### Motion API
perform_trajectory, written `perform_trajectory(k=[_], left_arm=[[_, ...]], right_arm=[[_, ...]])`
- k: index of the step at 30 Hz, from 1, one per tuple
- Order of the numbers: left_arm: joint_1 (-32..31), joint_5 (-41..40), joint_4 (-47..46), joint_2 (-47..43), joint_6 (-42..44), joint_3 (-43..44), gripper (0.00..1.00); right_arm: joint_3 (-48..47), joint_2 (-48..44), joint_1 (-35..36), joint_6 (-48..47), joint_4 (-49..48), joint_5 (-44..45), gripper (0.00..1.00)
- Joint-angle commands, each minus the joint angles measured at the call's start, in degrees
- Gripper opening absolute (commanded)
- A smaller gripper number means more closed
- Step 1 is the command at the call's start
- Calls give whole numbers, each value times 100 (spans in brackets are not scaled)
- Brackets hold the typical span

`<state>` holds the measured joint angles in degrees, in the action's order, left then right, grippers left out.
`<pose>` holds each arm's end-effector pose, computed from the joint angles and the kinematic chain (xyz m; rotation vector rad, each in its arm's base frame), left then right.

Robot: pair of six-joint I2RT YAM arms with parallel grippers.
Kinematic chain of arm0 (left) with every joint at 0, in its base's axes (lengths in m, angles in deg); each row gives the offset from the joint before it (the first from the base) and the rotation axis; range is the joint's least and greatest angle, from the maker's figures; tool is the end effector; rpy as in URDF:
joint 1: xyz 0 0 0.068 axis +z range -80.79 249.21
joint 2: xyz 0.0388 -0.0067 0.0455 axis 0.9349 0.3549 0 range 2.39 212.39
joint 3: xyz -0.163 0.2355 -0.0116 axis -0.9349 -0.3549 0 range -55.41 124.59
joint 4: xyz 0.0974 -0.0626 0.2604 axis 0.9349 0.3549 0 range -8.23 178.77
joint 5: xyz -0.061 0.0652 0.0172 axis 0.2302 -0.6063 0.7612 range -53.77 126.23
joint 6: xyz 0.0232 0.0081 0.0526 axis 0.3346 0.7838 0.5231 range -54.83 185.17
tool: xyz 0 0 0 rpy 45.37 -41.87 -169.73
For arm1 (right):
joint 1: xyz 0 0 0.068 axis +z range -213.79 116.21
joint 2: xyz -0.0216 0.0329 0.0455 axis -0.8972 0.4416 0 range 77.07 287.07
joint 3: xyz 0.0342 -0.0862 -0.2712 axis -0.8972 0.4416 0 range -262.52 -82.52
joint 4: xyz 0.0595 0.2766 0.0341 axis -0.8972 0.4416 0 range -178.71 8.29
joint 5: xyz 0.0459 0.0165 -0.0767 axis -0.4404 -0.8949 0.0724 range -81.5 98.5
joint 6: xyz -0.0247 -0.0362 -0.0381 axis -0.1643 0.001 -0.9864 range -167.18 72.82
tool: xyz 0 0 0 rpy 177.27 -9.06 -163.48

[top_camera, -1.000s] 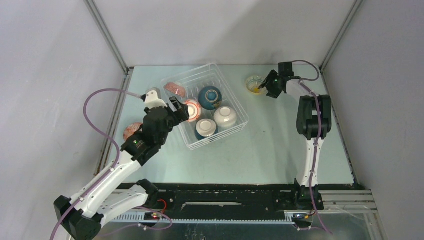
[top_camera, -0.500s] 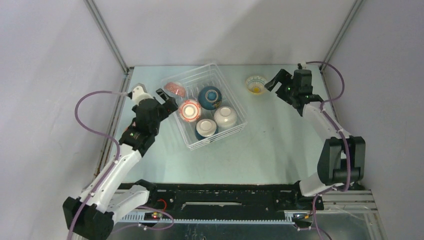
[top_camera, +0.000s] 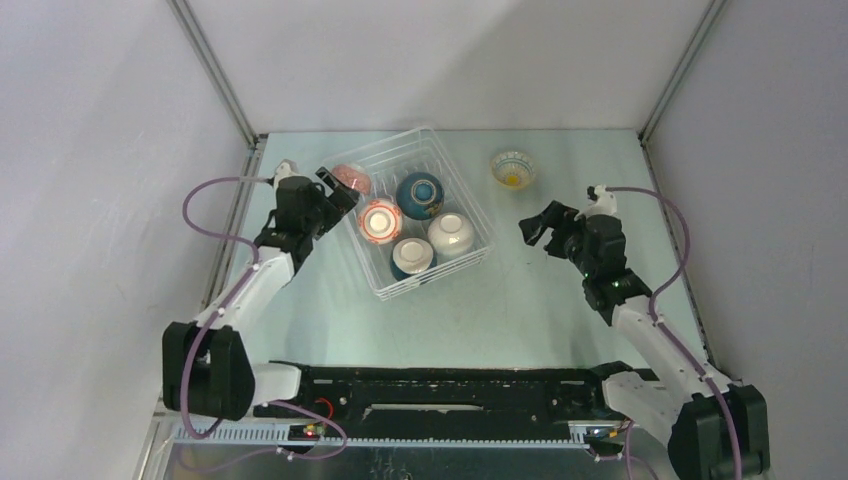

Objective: Unload the bowls from the dish rack

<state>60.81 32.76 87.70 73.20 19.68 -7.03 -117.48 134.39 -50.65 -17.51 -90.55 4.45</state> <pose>0.2998 -0.0418 0.2738 -0.7055 1.9838 -0.5124 0.2431 0.0598 0.2601 0.2352 1.9557 0.5633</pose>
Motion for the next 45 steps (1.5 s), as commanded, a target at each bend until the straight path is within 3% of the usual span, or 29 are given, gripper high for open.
perform_trajectory(k=[1, 14, 26, 40, 45], left_arm=[[98, 206, -341, 297, -433, 661, 99], [137, 301, -284, 1627, -1115, 1703, 100], [128, -604, 930, 2236, -2035, 2526, 100], [98, -494, 1059, 2986, -2074, 3194, 100], [102, -614, 843, 3193, -1859, 3302, 96]], right_arm=[[404, -263, 279, -371, -910, 353, 100], [637, -547, 786, -719, -1277, 910, 100], [768, -667, 792, -661, -1373, 1088, 100], [774, -728, 790, -639, -1358, 1098, 100], [778, -655, 769, -636, -1397, 968, 100]])
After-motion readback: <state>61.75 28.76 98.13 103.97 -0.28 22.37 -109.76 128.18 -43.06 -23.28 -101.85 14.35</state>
